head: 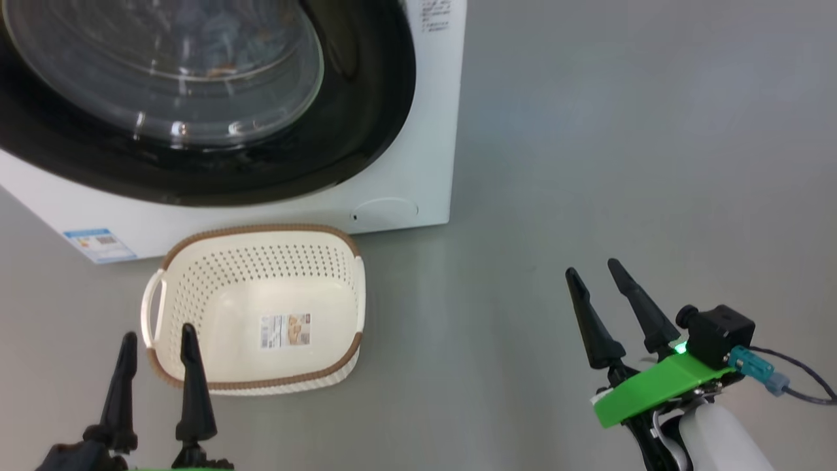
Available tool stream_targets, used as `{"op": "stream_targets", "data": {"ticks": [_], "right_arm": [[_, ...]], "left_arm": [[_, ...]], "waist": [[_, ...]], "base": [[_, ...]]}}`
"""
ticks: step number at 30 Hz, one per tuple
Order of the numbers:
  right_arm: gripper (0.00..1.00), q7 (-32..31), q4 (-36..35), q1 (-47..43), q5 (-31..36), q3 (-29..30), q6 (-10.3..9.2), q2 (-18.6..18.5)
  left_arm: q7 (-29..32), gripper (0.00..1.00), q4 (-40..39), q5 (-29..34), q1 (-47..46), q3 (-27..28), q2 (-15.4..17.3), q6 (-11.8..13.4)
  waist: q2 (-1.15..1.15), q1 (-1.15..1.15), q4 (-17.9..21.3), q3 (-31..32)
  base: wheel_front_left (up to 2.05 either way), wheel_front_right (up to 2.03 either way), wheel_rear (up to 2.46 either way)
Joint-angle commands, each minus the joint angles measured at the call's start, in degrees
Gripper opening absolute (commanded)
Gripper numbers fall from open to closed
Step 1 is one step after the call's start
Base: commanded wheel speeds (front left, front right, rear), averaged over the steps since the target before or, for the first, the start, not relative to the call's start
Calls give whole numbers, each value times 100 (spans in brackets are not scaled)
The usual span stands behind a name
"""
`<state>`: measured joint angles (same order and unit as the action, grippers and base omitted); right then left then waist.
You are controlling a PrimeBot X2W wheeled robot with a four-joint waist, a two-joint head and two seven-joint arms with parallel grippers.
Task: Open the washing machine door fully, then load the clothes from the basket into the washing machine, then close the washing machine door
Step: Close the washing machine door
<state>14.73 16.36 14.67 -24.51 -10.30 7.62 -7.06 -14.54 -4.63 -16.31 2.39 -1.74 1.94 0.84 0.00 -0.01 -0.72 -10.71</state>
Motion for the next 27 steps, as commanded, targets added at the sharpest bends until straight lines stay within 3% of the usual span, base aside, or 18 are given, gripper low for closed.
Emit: {"op": "stream_targets", "data": {"ticks": [1,27], "right_arm": [[100,27,-185,-78,85,-97,-13,53],[100,27,-831,-1245,1066,377,-13,298]], "left_arm": [[-46,100,-180,71,35,225,94,46],[-46,100,-360,-7,1166,351,94,364]], "waist": [[0,1,173,251],[0,1,202,1208]], "base": [[0,0,0],[0,0,0]]}}
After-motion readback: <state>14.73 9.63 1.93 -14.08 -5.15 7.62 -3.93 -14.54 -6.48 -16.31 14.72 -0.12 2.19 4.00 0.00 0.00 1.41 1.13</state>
